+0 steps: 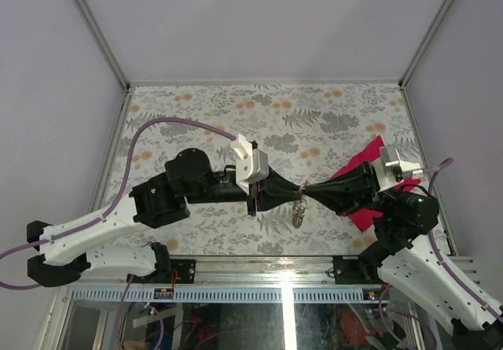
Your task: Put the keys on the keyring
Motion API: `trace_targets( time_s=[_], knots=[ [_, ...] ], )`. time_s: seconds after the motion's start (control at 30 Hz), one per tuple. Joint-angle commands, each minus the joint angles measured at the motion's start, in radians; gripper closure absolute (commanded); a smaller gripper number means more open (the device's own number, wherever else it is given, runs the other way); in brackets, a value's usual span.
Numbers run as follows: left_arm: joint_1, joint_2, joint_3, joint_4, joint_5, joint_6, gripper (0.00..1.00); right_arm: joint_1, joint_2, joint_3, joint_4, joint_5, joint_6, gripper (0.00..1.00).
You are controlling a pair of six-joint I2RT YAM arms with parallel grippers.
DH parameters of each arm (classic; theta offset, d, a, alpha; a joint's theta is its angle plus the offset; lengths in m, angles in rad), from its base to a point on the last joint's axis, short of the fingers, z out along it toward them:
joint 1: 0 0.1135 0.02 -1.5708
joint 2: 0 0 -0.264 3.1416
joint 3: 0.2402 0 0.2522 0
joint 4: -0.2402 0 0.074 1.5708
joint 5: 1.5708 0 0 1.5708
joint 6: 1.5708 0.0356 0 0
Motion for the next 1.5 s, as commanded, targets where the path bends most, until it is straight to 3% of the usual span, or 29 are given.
trace_targets(
  time_s=[0.0,0.17,0.33,0.53,0.7,0.83,1.07,1.47],
  knots=[
    [-0.005,0.007,0.012,0.087,0.016,-0.010,0.84,0.005,0.007,0.045,0.058,-0.016,-0.012,1.00],
    [-0.005,0.010,0.016,0.077,0.027,-0.010,0.99,0.005,0.003,0.037,0.041,-0.018,-0.026,1.00],
    [-0.006,0.026,0.060,-0.018,0.045,0.002,1.00,0.005,-0.023,0.055,-0.060,-0.017,-0.092,0.99],
    [-0.005,0.080,0.166,-0.254,0.042,0.043,1.00,0.005,-0.079,0.146,-0.407,-0.047,-0.316,0.76],
    [-0.005,0.147,0.273,-0.487,0.017,0.101,1.00,0.005,-0.086,0.228,-0.725,-0.084,-0.491,0.70],
    [-0.005,0.223,0.409,-0.679,0.002,0.151,1.00,0.005,-0.065,0.264,-0.875,-0.118,-0.577,0.70],
    [-0.005,0.352,0.600,-0.928,-0.071,0.208,1.00,0.005,-0.030,0.244,-0.888,-0.169,-0.578,0.69],
    [-0.007,0.437,0.709,-1.019,-0.086,0.243,1.00,0.005,0.044,0.222,-0.828,-0.199,-0.564,0.69]
  ],
)
